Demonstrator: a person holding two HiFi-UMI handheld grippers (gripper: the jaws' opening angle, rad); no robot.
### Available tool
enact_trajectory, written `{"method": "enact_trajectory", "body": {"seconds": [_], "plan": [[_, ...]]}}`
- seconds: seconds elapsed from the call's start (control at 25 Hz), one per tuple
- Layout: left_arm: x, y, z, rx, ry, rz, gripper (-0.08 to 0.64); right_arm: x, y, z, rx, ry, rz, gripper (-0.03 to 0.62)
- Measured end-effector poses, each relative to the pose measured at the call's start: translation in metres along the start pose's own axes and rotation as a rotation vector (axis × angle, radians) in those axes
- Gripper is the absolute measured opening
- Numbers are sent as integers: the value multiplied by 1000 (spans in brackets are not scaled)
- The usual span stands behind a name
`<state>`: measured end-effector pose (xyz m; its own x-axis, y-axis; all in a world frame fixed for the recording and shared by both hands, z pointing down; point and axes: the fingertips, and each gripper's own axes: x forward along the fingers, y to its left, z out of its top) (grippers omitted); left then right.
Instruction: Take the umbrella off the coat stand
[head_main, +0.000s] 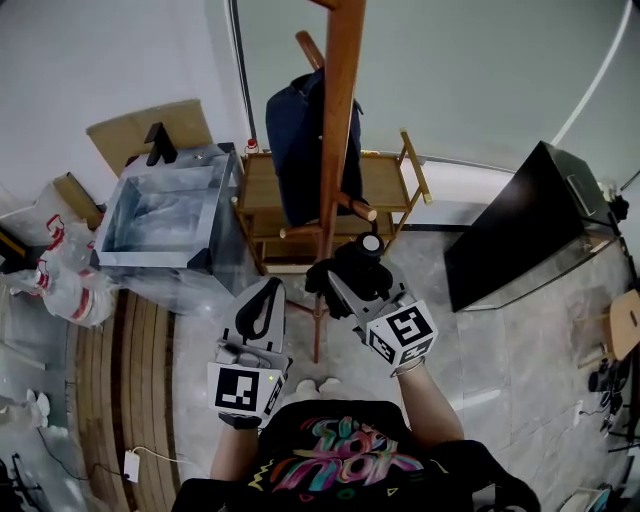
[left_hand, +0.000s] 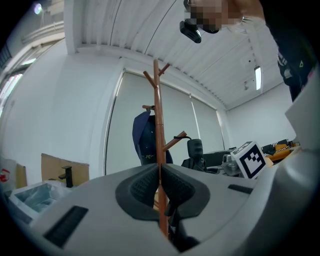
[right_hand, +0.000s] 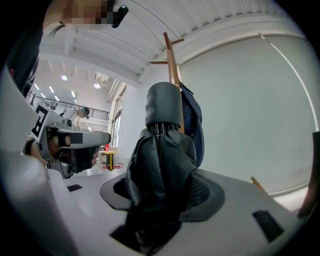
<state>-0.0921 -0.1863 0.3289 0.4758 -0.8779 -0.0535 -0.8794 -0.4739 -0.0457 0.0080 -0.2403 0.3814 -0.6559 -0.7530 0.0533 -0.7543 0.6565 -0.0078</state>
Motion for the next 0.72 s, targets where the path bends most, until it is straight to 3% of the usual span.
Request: {"method": "enact_trajectory", "body": {"seconds": [0.4, 0.72], "plan": [[9, -18, 7, -2, -24, -61, 32, -44, -4, 36, -30, -41, -33, 251], [16, -31, 5, -5, -25, -102, 32, -89, -16, 29, -27, -15, -90, 252]]}}
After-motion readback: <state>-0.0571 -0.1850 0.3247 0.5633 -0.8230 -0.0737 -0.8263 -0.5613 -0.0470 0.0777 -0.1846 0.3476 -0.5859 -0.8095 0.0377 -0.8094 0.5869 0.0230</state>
